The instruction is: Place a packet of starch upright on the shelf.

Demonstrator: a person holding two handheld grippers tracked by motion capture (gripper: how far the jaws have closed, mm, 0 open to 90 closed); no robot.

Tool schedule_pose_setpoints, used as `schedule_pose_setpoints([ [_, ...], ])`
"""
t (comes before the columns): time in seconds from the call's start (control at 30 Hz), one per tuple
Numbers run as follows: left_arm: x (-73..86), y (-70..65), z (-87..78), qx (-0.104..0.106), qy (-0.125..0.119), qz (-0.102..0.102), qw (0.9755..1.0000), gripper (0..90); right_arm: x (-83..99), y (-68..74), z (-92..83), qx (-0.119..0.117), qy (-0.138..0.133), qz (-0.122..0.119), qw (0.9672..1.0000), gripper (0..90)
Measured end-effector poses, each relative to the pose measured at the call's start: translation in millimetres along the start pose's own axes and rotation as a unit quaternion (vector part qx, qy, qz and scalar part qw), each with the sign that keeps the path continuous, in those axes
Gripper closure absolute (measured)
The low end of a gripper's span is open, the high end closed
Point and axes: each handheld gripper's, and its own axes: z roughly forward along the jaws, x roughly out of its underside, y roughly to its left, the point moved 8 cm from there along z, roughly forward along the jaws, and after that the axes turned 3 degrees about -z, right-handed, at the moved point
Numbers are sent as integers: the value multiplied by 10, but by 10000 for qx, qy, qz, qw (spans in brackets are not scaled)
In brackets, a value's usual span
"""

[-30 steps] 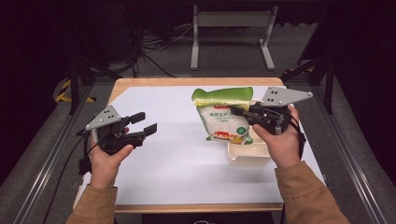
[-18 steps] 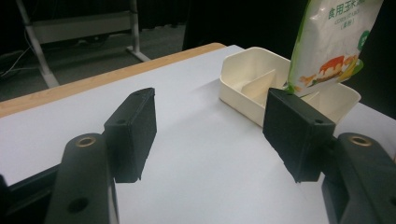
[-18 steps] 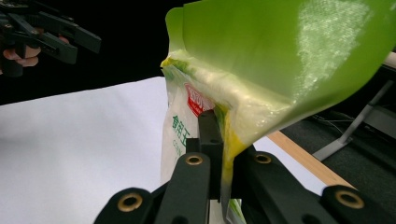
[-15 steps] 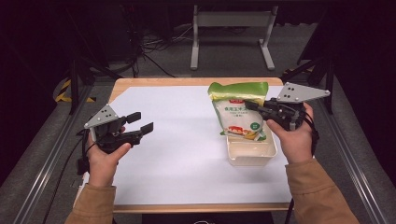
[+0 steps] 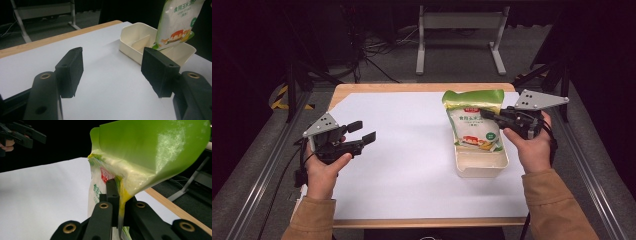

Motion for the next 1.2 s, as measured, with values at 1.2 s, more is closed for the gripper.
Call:
schedule_pose_setpoints([
  [1.2, 50, 34, 35, -8, 94, -54, 9999, 353, 526, -50, 244, -231, 174, 112, 9995, 891],
])
